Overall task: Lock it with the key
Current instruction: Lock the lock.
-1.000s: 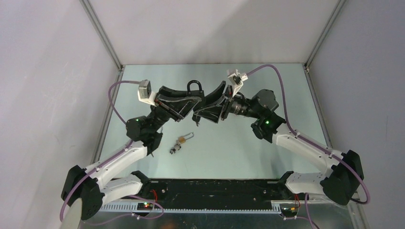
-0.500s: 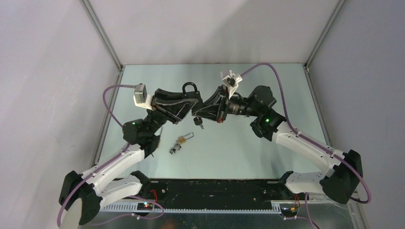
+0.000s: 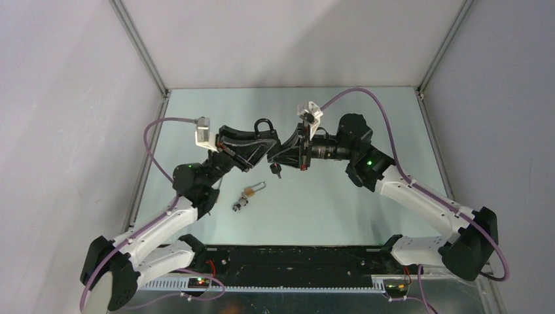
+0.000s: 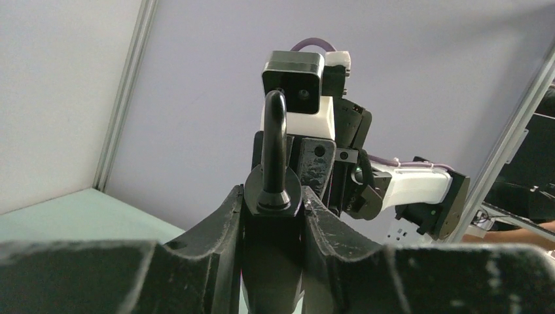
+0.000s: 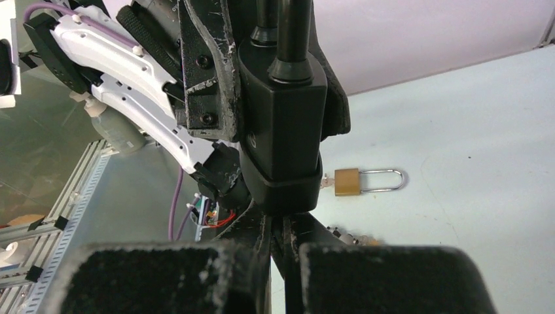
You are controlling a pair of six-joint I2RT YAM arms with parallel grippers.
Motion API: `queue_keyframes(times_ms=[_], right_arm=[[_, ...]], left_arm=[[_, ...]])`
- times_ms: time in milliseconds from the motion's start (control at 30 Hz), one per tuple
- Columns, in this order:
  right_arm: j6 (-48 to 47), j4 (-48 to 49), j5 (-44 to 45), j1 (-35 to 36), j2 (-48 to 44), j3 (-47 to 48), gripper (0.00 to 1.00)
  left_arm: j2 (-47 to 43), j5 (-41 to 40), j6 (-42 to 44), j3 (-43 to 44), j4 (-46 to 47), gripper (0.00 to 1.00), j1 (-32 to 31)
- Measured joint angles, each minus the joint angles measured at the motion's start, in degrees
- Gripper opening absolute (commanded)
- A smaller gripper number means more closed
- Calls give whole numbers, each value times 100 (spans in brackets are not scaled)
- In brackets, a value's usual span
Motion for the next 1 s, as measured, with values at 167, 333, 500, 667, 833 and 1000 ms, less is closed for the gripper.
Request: queue_keyframes(times_ms=[167, 333, 500, 667, 833, 1000], right_arm=[[20, 35, -273, -114, -35, -175, 0], [-243, -675, -1019, -192, -22, -424, 0], [-485, -1720, -979, -203, 258, -603, 0], [-319, -1950, -101, -260, 310, -605, 0], [160, -1705, 999, -553, 420, -616, 0], [507, -911, 2026, -699, 914, -656, 0]], left_arm=[[-66, 164, -11, -96, -164, 0, 33], [-295, 251, -369, -87, 33, 0, 518], [-540, 20, -608, 136, 619, 0, 815], [-533, -35, -623, 179, 780, 0, 815], [-310, -411, -393, 26, 151, 0, 820], [404, -785, -142, 7, -1049, 0, 866]])
